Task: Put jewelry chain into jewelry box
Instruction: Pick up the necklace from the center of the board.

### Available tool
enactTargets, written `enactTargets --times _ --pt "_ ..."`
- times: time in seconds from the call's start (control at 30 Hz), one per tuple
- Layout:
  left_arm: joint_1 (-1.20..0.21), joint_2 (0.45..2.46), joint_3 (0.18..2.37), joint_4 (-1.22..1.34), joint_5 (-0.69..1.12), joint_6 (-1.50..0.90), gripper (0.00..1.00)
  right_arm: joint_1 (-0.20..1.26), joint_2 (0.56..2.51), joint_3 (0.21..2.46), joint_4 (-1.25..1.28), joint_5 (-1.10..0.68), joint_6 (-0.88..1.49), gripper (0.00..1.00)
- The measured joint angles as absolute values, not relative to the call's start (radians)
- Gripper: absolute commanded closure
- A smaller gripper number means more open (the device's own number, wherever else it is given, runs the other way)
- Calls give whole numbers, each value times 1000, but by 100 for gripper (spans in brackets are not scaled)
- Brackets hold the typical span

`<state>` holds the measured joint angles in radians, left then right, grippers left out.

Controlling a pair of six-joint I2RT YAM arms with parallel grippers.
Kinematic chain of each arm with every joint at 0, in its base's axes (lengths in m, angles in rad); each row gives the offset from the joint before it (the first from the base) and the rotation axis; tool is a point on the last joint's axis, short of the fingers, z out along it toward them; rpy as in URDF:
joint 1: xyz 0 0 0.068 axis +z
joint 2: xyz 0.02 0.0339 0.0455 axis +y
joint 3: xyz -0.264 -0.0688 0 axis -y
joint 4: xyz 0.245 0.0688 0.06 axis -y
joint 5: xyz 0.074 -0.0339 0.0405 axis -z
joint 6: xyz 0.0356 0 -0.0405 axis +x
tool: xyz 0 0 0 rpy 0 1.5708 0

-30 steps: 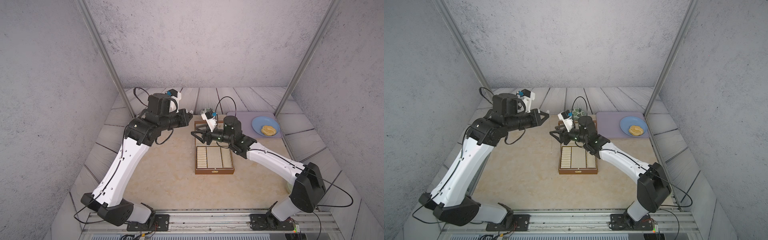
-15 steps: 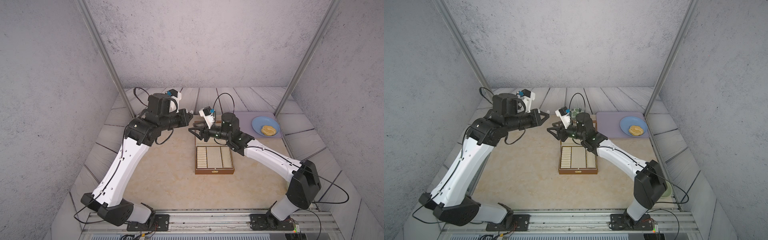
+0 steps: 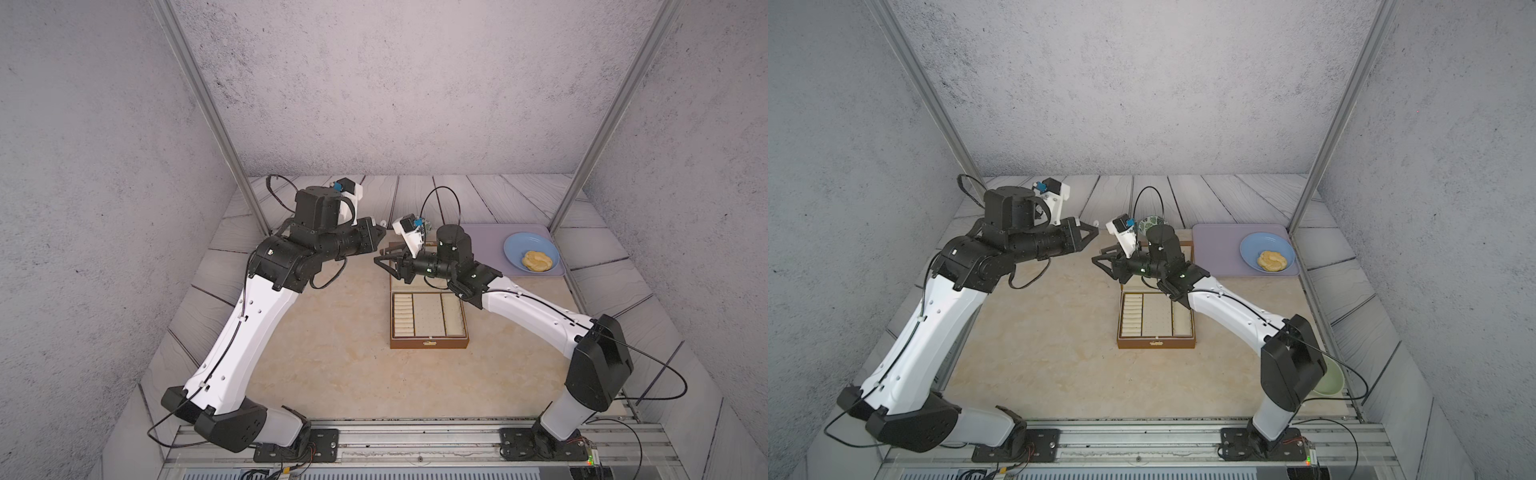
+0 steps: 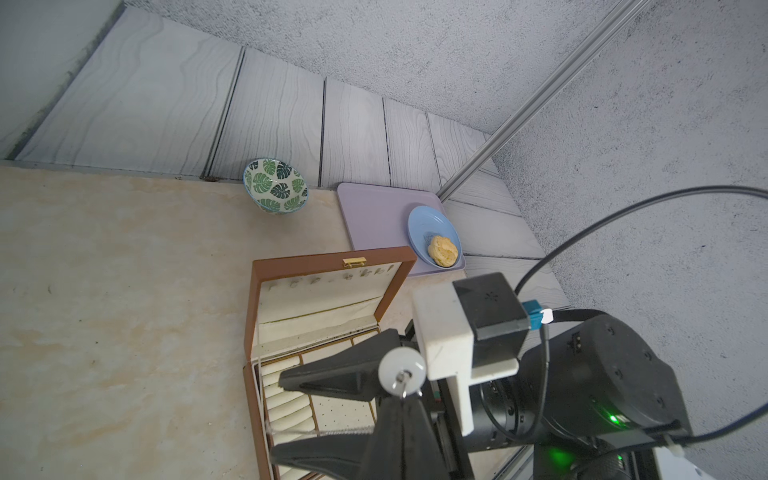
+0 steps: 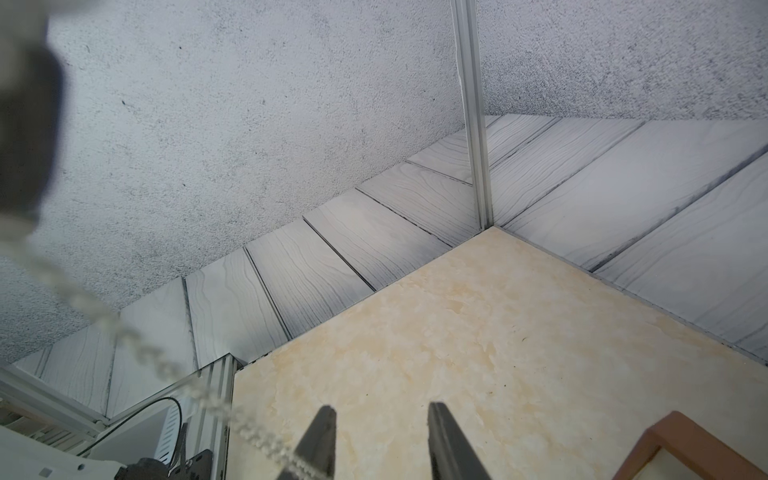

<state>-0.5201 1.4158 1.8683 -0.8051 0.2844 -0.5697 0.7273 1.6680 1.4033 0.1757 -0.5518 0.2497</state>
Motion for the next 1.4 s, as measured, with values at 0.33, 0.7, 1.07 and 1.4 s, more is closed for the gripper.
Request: enactTargets --times 0.33,0.7,1.07,1.4 --pt "-520 1412 1875 -805 284 -574 100 734 1684 1419 175 -561 253 73" --pt "-521 1412 1877 -805 284 -576 100 737 1684 1420 175 -567 252 80" --pt "-521 1412 1877 -809 257 -574 100 737 1684 1419 175 -566 249 80" --pt "-521 1412 1907 -828 220 -564 100 737 1682 1391 175 -565 249 80"
